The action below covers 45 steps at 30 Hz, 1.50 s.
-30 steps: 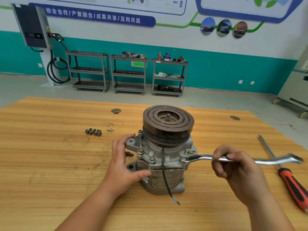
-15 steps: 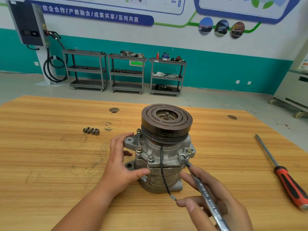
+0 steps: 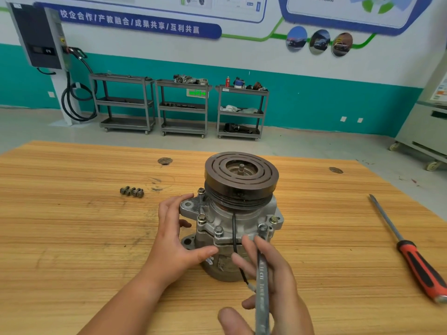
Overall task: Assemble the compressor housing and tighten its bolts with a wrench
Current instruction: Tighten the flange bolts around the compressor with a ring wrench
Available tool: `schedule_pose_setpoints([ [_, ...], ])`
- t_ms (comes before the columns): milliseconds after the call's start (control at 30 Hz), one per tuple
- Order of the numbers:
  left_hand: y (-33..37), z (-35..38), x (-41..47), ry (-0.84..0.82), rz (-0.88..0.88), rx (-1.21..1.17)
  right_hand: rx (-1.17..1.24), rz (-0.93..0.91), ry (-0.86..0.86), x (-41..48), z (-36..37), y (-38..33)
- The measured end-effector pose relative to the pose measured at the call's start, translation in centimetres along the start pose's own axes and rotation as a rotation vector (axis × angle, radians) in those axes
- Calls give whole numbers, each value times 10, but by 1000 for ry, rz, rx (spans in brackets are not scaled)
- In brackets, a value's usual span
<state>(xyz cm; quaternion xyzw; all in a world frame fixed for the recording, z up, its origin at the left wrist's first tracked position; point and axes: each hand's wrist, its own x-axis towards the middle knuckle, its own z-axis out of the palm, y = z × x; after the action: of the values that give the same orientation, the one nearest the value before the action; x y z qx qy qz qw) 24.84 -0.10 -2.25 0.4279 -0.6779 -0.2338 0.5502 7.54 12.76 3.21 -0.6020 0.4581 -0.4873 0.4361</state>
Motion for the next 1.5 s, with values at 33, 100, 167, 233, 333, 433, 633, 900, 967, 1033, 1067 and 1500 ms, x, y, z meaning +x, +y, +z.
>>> schedule_pose_setpoints([
  [33,0,0,0,0,0,-2,-87,-116,-56,13,1,1],
  [100,-1,-1,0,-1,-8,2,-88,-322,109,11,-9,-6],
  [167,-2,-1,0,-6,-20,4,-15,-428,258,18,-38,-2],
  [233,-2,-1,0,-11,-29,-1,341,-372,212,40,-71,-5],
  [333,-2,-1,-1,-24,-39,-9,488,-177,43,76,-106,2],
  [433,-3,-1,-1,-48,-28,-14,459,-91,-105,109,-119,10],
  [633,-3,-2,-2,-71,-30,-14,390,14,-425,153,-124,21],
  [900,-8,-1,-2,-77,-33,-33,453,97,-536,172,-121,28],
  [967,-9,-1,-2,-70,-33,-45,480,78,-470,162,-122,31],
  [1033,-9,0,-1,-67,-34,-44,485,53,-362,146,-121,32],
  [1067,-9,0,-1,-66,-32,-42,478,37,-284,136,-119,33],
  [1500,-6,1,-2,-60,-15,-33,95,-140,219,16,-36,21],
])
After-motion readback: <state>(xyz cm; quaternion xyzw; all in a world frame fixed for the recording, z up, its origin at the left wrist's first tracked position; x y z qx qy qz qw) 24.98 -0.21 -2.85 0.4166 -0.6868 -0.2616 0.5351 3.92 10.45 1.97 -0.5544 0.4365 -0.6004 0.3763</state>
